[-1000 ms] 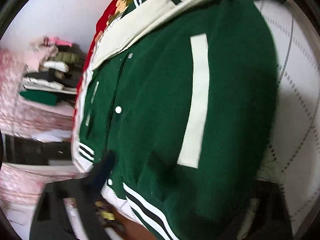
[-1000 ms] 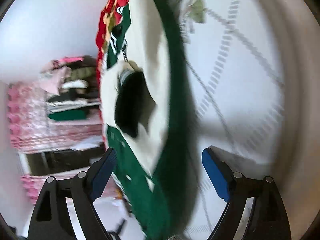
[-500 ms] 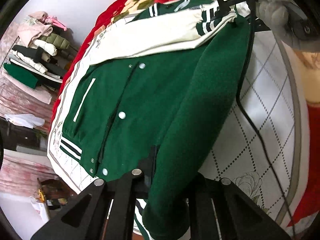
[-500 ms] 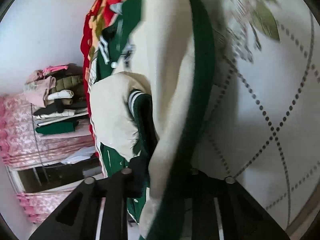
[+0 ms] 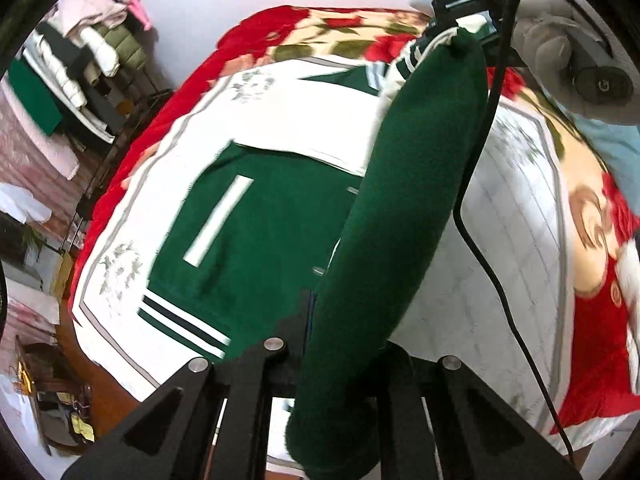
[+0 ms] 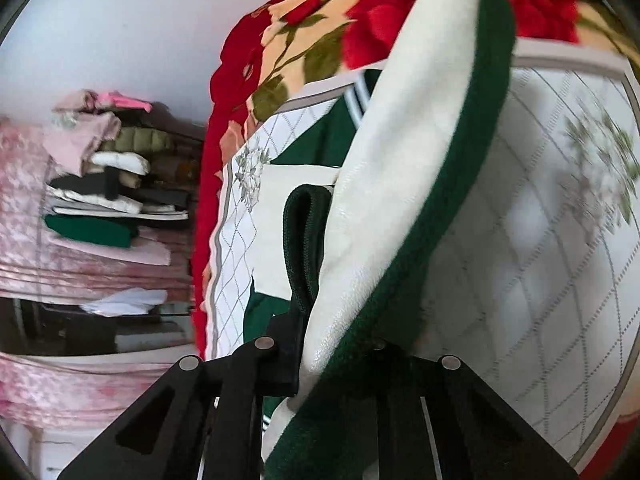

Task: Fold large clothes
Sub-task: 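Lift the hem with both tools and fold it toward the collar, then lower the folded hem onto the jacket and open both tools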

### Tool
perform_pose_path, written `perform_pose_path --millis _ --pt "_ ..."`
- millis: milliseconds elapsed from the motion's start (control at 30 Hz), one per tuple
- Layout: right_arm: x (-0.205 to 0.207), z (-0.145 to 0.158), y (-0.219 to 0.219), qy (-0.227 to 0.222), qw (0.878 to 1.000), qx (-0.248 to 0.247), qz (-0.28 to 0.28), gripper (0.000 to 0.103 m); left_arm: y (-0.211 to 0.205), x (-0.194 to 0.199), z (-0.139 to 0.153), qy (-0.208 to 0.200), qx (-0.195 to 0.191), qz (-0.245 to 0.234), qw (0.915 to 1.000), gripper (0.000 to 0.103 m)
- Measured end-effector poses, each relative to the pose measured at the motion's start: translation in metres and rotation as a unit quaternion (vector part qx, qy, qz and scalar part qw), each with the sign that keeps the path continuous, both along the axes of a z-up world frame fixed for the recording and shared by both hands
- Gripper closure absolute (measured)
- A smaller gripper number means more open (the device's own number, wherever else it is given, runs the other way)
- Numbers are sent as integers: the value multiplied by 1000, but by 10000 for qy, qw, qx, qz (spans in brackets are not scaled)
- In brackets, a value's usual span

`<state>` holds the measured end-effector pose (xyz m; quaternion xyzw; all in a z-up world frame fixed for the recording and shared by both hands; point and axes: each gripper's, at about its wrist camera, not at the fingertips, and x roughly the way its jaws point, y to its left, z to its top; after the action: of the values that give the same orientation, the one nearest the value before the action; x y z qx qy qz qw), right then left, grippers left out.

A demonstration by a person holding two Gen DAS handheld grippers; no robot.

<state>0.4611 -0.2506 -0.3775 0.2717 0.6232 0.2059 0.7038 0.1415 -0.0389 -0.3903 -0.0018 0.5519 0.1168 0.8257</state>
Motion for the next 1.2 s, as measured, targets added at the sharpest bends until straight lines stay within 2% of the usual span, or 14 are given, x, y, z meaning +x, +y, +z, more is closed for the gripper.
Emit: perform_pose_path --millis 167,333,467,567,600,633,667,700,767,833,900,1033,1100,1200 --pt "21 1 97 -30 9989 -421 211 89 91 13 -11 -63 -312 384 9988 96" --pt "41 -42 180 112 9965 -694 451 89 172 31 -57 149 -414 647 9969 92" --pt "53 -93 237 494 9938 -724 679 89 225 32 -103 436 -898 954 9904 88" --pt "55 -121 259 607 9935 -562 786 77 251 25 -124 474 -1290 1242 9827 76" --pt "54 -125 261 621 9943 -433 748 69 258 22 -127 437 -1427 1342 9796 70" --pt "54 -127 261 648 9952 -231 698 66 264 19 -127 417 -1516 1442 9770 57" --pt "53 -129 259 687 9954 17 662 65 269 17 -126 396 -1526 1546 9753 51" --pt "52 -129 255 757 9941 446 629 60 275 12 -121 337 -1467 1685 9741 39" --pt "49 -122 246 718 9926 762 621 46 293 0 -110 232 -1214 2093 9700 32" --pt "42 -106 232 527 9925 865 690 44 308 -12 -104 239 -1094 2474 9624 26" --pt "30 -88 208 269 9947 641 752 44 316 -24 -101 317 -1051 2756 9550 26" --pt "-5 -68 138 -149 9966 -286 759 43 304 -43 -92 303 -1466 2868 9462 26" --pt "-23 -77 99 -69 9950 -716 700 43 289 -41 -100 415 -1600 2743 9473 26" --pt "-33 -110 53 310 9946 -887 430 43 270 -22 -123 739 -1132 2493 9589 25"
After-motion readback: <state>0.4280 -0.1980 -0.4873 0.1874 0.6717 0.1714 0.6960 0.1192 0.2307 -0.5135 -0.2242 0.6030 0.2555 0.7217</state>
